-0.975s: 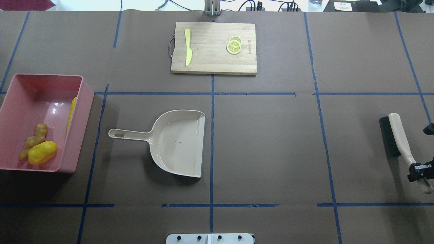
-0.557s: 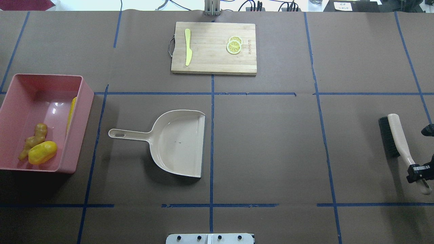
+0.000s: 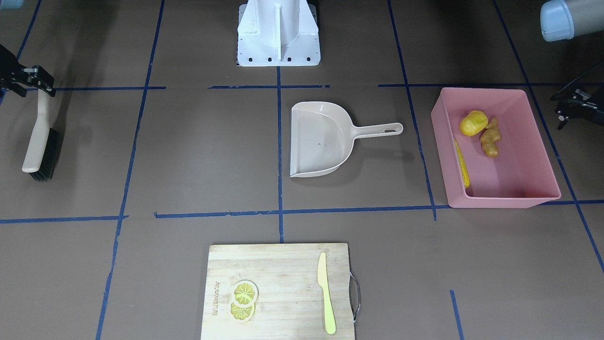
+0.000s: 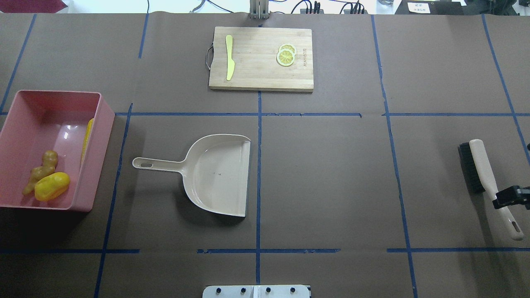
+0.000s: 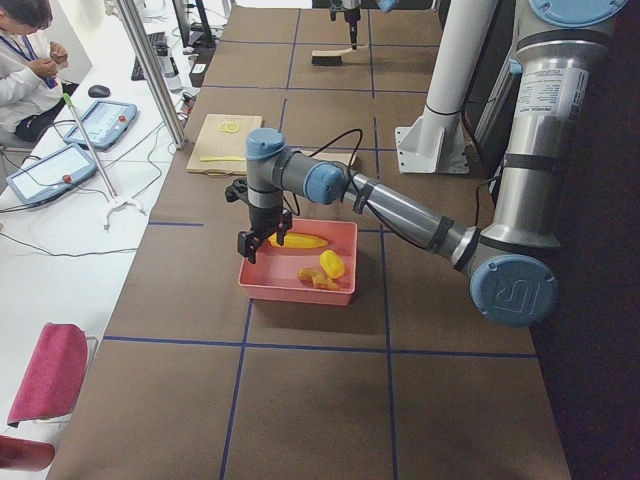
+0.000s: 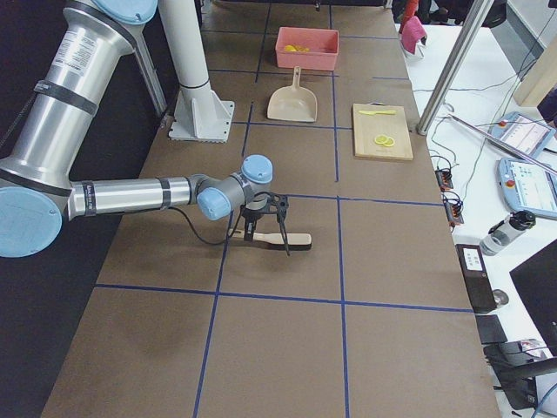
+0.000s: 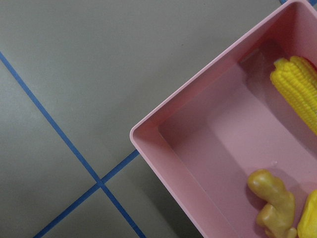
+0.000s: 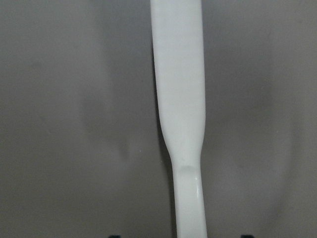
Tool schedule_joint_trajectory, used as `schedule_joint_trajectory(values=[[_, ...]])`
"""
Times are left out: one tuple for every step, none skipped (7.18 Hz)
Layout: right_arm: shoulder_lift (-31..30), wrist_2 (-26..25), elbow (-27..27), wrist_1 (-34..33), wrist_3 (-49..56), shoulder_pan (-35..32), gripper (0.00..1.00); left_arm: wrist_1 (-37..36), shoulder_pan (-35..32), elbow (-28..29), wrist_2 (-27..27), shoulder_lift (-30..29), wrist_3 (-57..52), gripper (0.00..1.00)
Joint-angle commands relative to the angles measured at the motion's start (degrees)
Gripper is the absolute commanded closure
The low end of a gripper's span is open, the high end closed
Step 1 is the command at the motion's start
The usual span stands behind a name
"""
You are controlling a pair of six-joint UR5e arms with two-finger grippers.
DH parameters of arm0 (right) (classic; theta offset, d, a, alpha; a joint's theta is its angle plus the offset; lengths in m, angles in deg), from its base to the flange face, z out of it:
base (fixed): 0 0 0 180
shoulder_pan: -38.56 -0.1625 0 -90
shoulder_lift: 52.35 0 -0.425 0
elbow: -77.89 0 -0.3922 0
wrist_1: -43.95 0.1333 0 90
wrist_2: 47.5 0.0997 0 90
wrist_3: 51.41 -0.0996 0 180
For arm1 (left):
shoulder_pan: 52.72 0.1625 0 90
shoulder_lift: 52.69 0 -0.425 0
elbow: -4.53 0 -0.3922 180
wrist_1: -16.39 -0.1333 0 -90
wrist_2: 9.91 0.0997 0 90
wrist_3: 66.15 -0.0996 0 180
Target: Sweep and dump trash into bin
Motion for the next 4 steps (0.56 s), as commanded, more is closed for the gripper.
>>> schedule_joint_trajectory(values=[[0.29, 3.13, 1.07, -0.63, 0.81, -10.30, 0.00, -0.51, -3.15, 2.87, -0.26, 0.11, -0.09, 0.00], [0.29, 3.41, -1.12, -1.07, 6.30, -14.61, 0.00, -0.51, -6.13, 7.15, -5.57, 0.02, -0.18, 0.00], [0.47, 3.50, -2.36, -5.95, 15.49, -19.70, 0.00, -0.08, -9.21, 12.85, -11.63, -0.16, -0.18, 0.00], [1.95, 3.50, -2.20, -14.44, 25.68, -24.19, 0.00, 0.01, -12.11, 16.48, -12.30, -0.16, -0.18, 0.00]])
